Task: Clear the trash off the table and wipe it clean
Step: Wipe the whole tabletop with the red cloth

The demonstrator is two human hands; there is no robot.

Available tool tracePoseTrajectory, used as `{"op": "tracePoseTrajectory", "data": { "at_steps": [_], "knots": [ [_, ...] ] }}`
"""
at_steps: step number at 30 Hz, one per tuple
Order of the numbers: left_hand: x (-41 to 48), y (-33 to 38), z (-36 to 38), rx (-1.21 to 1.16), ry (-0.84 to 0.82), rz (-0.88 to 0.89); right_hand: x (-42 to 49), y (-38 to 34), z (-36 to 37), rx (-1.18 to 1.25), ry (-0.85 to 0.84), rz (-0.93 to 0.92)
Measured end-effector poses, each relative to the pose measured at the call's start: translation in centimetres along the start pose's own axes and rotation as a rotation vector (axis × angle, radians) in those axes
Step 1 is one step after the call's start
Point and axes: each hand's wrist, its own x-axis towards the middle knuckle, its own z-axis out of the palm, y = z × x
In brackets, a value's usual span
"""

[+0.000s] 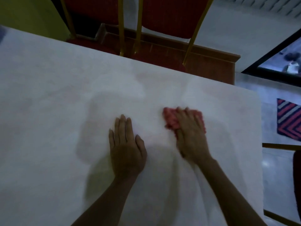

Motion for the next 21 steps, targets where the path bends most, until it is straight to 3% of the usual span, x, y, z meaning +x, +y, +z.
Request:
{"op": "tracePoseTrajectory", "data": {
  "at_steps": [3, 6, 8, 11, 14, 17, 21],
  "knots": [
    [-0.2, -0.2, 0.0, 0.011, -0.010, 0.002, 6.0, 2.4, -1.0, -0.033, 0.078, 0.298],
    [-0.2, -0.1, 0.0, 0.027, -0.014, -0.009, 12.2, 0.3, 0.7, -0.031, 0.205, 0.485],
    [-0.2, 0.1, 0.2, 0.026, -0.013, -0.011, 14.1, -3.5, 2.5, -0.032, 0.205, 0.418],
    [-0.3, -0.2, 0.7, 0.057, 0.002, -0.007, 12.5, -9.2, 4.6, -0.046, 0.122, 0.122],
    [-0.7, -0.4, 1.1, 0.086, 0.051, 0.051, 8.1, -9.4, 4.1, 0.010, 0.057, 0.004],
    [-0.7, -0.3, 1.0, 0.051, 0.092, 0.059, 2.7, -6.0, 2.7, 0.049, 0.065, 0.124],
    [-0.5, -0.1, 0.4, 0.024, 0.004, 0.017, -2.3, -1.4, 0.4, 0.032, 0.239, 0.486]
  ]
}}
